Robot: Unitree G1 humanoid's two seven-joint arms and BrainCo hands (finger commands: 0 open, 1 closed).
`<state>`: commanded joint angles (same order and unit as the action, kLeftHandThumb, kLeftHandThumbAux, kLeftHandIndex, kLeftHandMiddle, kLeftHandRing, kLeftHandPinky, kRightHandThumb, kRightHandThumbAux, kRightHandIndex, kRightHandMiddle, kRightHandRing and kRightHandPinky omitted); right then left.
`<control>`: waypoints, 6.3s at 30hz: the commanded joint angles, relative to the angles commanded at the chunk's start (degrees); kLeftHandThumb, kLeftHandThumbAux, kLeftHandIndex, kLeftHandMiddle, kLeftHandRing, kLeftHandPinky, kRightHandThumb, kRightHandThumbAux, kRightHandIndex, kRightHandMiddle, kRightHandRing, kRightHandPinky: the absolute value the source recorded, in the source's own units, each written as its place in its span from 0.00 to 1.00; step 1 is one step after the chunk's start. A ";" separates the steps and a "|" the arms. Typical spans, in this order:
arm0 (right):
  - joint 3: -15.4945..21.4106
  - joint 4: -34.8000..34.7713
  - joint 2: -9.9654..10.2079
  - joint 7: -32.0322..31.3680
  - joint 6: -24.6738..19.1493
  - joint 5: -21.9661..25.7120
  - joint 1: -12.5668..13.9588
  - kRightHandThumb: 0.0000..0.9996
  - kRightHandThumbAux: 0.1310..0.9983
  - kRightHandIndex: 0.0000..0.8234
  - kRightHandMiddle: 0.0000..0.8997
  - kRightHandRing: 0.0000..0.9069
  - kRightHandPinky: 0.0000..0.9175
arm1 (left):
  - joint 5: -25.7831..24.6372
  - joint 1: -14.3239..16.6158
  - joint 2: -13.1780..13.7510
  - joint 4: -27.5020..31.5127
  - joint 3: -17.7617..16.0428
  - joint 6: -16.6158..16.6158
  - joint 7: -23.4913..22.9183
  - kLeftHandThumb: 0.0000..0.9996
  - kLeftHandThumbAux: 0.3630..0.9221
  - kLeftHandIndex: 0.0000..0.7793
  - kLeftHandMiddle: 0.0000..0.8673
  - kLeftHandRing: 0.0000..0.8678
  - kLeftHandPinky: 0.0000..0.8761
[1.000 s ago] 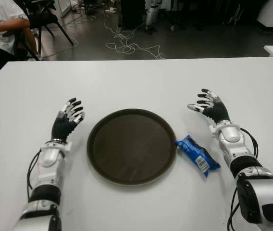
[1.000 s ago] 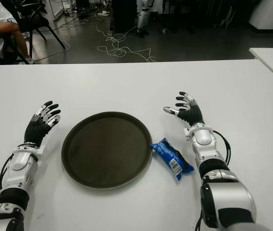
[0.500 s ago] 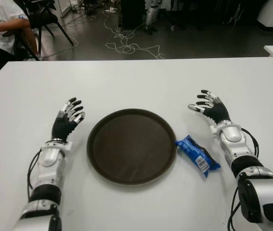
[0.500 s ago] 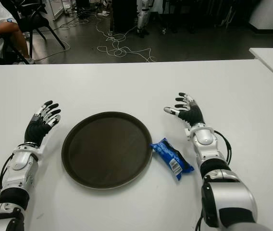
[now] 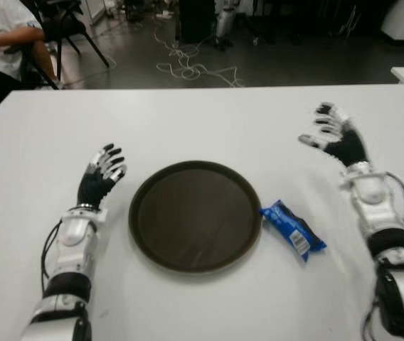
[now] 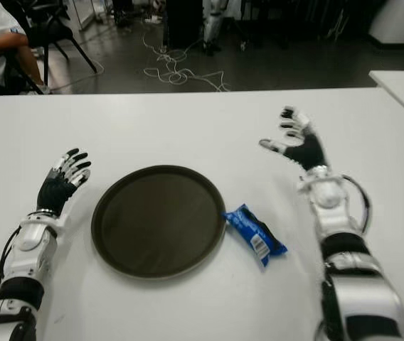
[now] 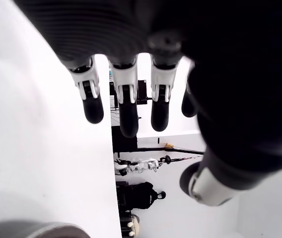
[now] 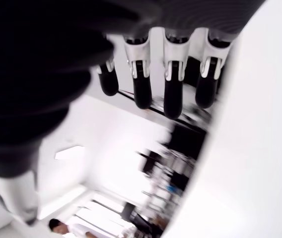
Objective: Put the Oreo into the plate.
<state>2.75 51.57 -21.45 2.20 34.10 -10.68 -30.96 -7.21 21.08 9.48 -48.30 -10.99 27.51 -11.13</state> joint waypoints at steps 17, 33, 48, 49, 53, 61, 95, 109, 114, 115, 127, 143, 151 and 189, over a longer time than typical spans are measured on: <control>4.37 -46.43 -7.52 0.96 -16.74 -10.88 18.55 0.00 0.62 0.14 0.17 0.16 0.16 | -0.60 0.67 0.11 -0.93 -0.57 -1.29 0.58 0.12 0.73 0.15 0.20 0.18 0.18; 3.85 -70.25 -10.90 -13.29 -33.32 -17.56 28.35 0.00 0.65 0.18 0.20 0.19 0.11 | 0.04 0.52 0.56 -0.93 -0.36 -1.40 1.45 0.11 0.75 0.15 0.21 0.18 0.17; -11.61 -68.21 -16.67 -28.22 -30.09 -29.31 26.58 0.00 0.67 0.11 0.17 0.16 0.10 | 0.62 0.64 0.70 -0.73 0.08 -1.69 2.42 0.10 0.67 0.13 0.21 0.18 0.12; -12.03 -68.91 -15.95 -27.68 -30.78 -30.56 27.47 0.00 0.67 0.10 0.17 0.15 0.10 | 0.66 0.71 0.70 -0.75 0.10 -1.58 2.47 0.10 0.67 0.13 0.21 0.18 0.11; -12.43 -71.47 -14.58 -25.58 -32.42 -33.64 31.50 0.00 0.68 0.12 0.17 0.15 0.10 | 0.87 0.86 0.73 -0.81 0.21 -1.19 2.58 0.11 0.67 0.14 0.21 0.18 0.14; -12.79 -73.49 -13.55 -26.54 -36.42 -37.54 33.42 0.00 0.68 0.13 0.16 0.15 0.09 | 1.41 1.14 0.89 -1.21 0.41 -0.91 2.70 0.11 0.70 0.15 0.21 0.19 0.15; -19.62 -73.92 -4.54 -24.64 -44.08 -55.26 33.17 0.00 0.73 0.05 0.10 0.08 0.07 | 2.40 1.29 1.59 -2.27 0.55 -0.90 4.00 0.12 0.69 0.16 0.23 0.19 0.14; -20.40 -72.59 -1.46 -23.60 -45.93 -55.54 32.09 0.00 0.73 0.05 0.10 0.08 0.07 | 2.21 2.48 2.03 -4.91 0.49 0.86 3.79 0.11 0.62 0.15 0.23 0.20 0.16; -20.43 -72.08 -1.17 -22.57 -45.78 -55.25 31.96 0.00 0.73 0.05 0.10 0.08 0.07 | 2.17 2.69 2.29 -5.38 0.56 0.97 3.50 0.11 0.62 0.15 0.22 0.20 0.15; -20.46 -72.00 -1.14 -22.36 -45.73 -55.21 31.94 0.00 0.73 0.05 0.10 0.08 0.07 | 2.16 2.73 2.32 -5.45 0.56 1.03 3.46 0.11 0.61 0.15 0.22 0.20 0.15; -20.84 -70.48 -0.48 -19.30 -45.51 -54.77 31.95 0.00 0.72 0.04 0.10 0.09 0.08 | 2.83 2.70 2.54 -5.82 0.95 2.54 3.85 0.11 0.60 0.16 0.23 0.20 0.15; -21.71 -68.79 0.40 -20.84 -47.65 -55.45 31.45 0.00 0.74 0.05 0.11 0.09 0.08 | 3.16 2.75 2.74 -5.59 0.66 1.71 4.18 0.11 0.61 0.17 0.24 0.21 0.17; -22.18 -66.50 -0.05 -22.19 -48.68 -55.52 31.29 0.00 0.76 0.06 0.10 0.09 0.08 | 3.56 2.19 2.95 -4.46 0.89 1.81 4.37 0.11 0.62 0.16 0.23 0.20 0.14; -23.05 -66.95 -0.77 -25.22 -51.24 -55.80 32.68 0.00 0.79 0.10 0.11 0.11 0.09 | 2.73 2.35 2.99 -4.30 0.29 0.74 3.94 0.11 0.62 0.16 0.23 0.20 0.16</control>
<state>-20.30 -15.37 -22.22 -23.03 -17.14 -66.48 1.72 -4.48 23.43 12.47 -52.60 -10.70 28.25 -7.19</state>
